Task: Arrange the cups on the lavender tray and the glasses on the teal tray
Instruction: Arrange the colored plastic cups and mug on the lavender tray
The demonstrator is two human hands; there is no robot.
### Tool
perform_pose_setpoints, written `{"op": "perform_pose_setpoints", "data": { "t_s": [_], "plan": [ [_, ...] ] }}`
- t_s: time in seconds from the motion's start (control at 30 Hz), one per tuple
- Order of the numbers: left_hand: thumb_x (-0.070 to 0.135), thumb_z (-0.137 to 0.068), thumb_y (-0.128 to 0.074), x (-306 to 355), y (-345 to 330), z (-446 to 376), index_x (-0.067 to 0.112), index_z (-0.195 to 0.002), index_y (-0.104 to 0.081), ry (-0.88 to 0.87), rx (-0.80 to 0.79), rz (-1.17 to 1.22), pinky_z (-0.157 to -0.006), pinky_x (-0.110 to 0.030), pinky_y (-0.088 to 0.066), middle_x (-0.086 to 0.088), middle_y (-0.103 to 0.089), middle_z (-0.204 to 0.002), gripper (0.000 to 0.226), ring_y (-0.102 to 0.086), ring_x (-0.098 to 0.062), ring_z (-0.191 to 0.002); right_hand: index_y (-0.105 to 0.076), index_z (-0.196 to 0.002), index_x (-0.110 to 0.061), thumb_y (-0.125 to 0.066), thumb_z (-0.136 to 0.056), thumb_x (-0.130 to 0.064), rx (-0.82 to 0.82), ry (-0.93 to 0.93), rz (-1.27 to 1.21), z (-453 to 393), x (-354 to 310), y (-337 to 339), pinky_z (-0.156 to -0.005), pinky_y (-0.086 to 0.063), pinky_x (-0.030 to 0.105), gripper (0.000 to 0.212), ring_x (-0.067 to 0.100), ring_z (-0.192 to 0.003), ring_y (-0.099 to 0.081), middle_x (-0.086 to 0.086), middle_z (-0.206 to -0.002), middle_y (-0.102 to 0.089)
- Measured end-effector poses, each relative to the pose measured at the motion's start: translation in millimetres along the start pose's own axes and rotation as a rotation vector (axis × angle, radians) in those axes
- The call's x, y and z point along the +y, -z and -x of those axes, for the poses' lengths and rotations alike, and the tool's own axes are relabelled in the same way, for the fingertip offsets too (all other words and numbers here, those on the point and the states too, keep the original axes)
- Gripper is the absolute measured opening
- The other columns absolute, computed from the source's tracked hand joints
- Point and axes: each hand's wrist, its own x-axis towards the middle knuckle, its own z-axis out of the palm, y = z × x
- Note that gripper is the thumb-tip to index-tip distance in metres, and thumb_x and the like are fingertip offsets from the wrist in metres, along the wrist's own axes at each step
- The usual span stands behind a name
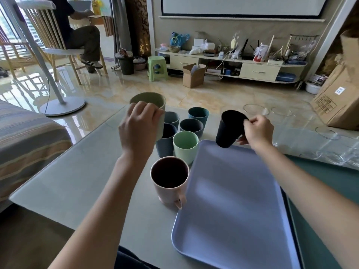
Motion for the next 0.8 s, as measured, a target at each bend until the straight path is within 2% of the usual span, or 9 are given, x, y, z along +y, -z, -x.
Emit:
{"op": "perform_pose_setpoints", "data": {
  "t_s": [0.13,0.27,0.33,0.4,0.5,0.67,0.8],
  "plan": [
    [0.027,-0.087,-0.055,25,-15,0,0.008,-0.074,-0.065,-0.075,-0.039,0.042,-0.051,-0.035,-0.048,-0.008,-0.064,-0.074,0.026,-0.062,-0.03,-0.073,-0.055,-0.092,-0.005,-0.048,-0.086,-0.009,-0.044,-0.066,0.034,1,19,-6,-0.035,-0.053,0.035,0.01,0.026,-0.039,-0.064,0.018,-0.089,-0.065],
    [0.031,-0.087,-0.052,39,-21,-2,0.008,-0.075,-0.065,-0.067,-0.055,0.088,-0.053,-0.033,-0.045,-0.006,-0.064,-0.076,0.029,-0.061,-0.028,-0.076,-0.053,-0.095,-0.006,-0.049,-0.087,-0.008,-0.12,-0.102,0.047,4,23,-16,-0.049,-0.058,0.044,0.009,0.031,-0.048,-0.068,0.017,-0.088,-0.066],
    [0.035,-0.088,-0.049,43,-24,-3,0.008,-0.078,-0.065,-0.047,-0.058,0.133,-0.056,-0.032,-0.044,-0.005,-0.064,-0.079,0.033,-0.06,-0.026,-0.08,-0.053,-0.095,-0.006,-0.05,-0.089,-0.01,-0.156,-0.098,0.054,5,24,-20,-0.048,-0.058,0.041,0.007,0.031,-0.05,-0.068,0.015,-0.086,-0.064],
    [0.037,-0.087,-0.046,48,-29,-3,0.009,-0.078,-0.065,-0.043,-0.073,0.163,-0.058,-0.033,-0.044,-0.005,-0.064,-0.081,0.035,-0.058,-0.025,-0.082,-0.053,-0.095,-0.007,-0.053,-0.093,-0.013,-0.194,-0.102,0.025,5,26,-24,-0.042,-0.057,0.036,0.006,0.024,-0.04,-0.064,0.01,-0.081,-0.06],
    [0.036,-0.087,-0.046,53,-38,-1,0.008,-0.077,-0.064,-0.072,-0.105,0.188,-0.058,-0.034,-0.046,-0.005,-0.063,-0.079,0.035,-0.058,-0.025,-0.083,-0.053,-0.099,-0.005,-0.058,-0.093,-0.021,-0.235,-0.118,-0.052,4,29,-28,-0.034,-0.052,0.027,0.018,0.016,-0.03,-0.058,0.014,-0.092,-0.059],
    [0.035,-0.088,-0.047,55,-49,2,0.007,-0.076,-0.063,-0.108,-0.145,0.193,-0.057,-0.034,-0.047,-0.005,-0.062,-0.076,0.034,-0.058,-0.026,-0.08,-0.056,-0.107,0.0,-0.059,-0.093,-0.027,-0.316,-0.138,-0.136,1,34,-29,-0.042,-0.056,0.026,0.031,0.019,-0.042,-0.066,0.02,-0.104,-0.063],
    [0.033,-0.088,-0.049,57,-54,3,0.006,-0.075,-0.062,-0.116,-0.158,0.211,-0.057,-0.034,-0.046,-0.005,-0.06,-0.075,0.033,-0.057,-0.027,-0.078,-0.052,-0.121,0.004,-0.056,-0.094,-0.025,-0.392,-0.11,-0.207,2,42,-27,-0.051,-0.06,0.031,0.04,0.028,-0.062,-0.07,0.014,-0.092,-0.061]
  ]
}}
